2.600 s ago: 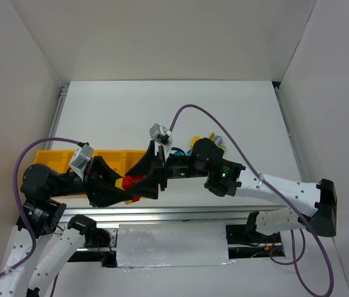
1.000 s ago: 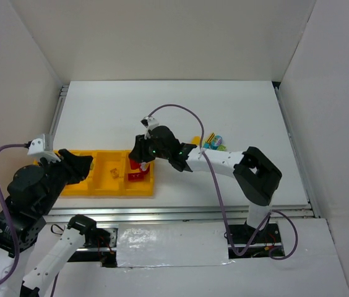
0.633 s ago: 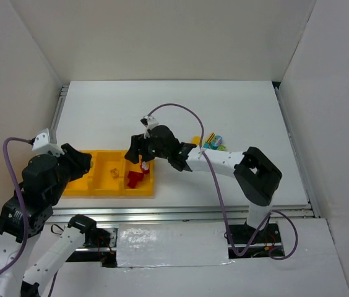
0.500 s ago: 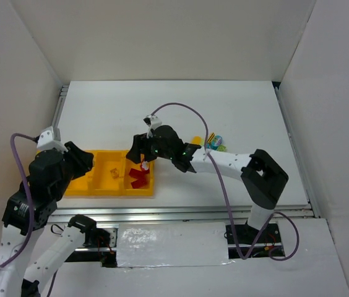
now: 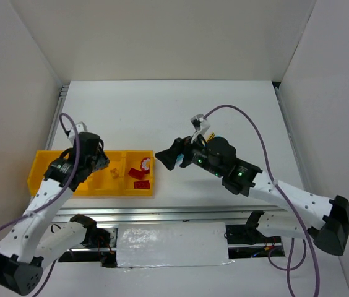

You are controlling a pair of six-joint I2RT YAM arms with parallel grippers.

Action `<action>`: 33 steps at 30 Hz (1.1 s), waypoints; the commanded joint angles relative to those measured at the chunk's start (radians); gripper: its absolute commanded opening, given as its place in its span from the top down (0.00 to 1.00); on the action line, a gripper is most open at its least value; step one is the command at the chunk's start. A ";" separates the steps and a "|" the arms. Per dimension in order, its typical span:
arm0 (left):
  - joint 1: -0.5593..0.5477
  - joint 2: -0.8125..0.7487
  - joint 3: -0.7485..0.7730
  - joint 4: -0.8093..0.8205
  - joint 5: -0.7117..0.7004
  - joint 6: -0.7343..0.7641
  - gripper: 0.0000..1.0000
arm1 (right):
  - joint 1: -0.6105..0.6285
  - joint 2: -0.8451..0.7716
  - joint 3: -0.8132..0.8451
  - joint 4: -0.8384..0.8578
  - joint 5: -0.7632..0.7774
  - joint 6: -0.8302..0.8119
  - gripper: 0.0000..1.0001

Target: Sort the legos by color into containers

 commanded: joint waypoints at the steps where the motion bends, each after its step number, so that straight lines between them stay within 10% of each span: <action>1: 0.013 0.072 -0.056 0.118 -0.045 -0.067 0.92 | -0.004 -0.101 -0.062 -0.098 0.089 -0.017 0.00; 9: 0.029 0.217 -0.133 0.229 -0.054 -0.137 0.90 | -0.014 -0.273 -0.142 -0.169 0.150 -0.034 0.00; 21: 0.031 0.240 -0.161 0.240 -0.102 -0.182 0.01 | -0.019 -0.304 -0.172 -0.198 0.170 -0.059 0.00; 33: 0.031 0.033 -0.056 0.145 -0.002 -0.034 0.00 | -0.209 0.168 0.168 -0.551 0.332 0.064 0.00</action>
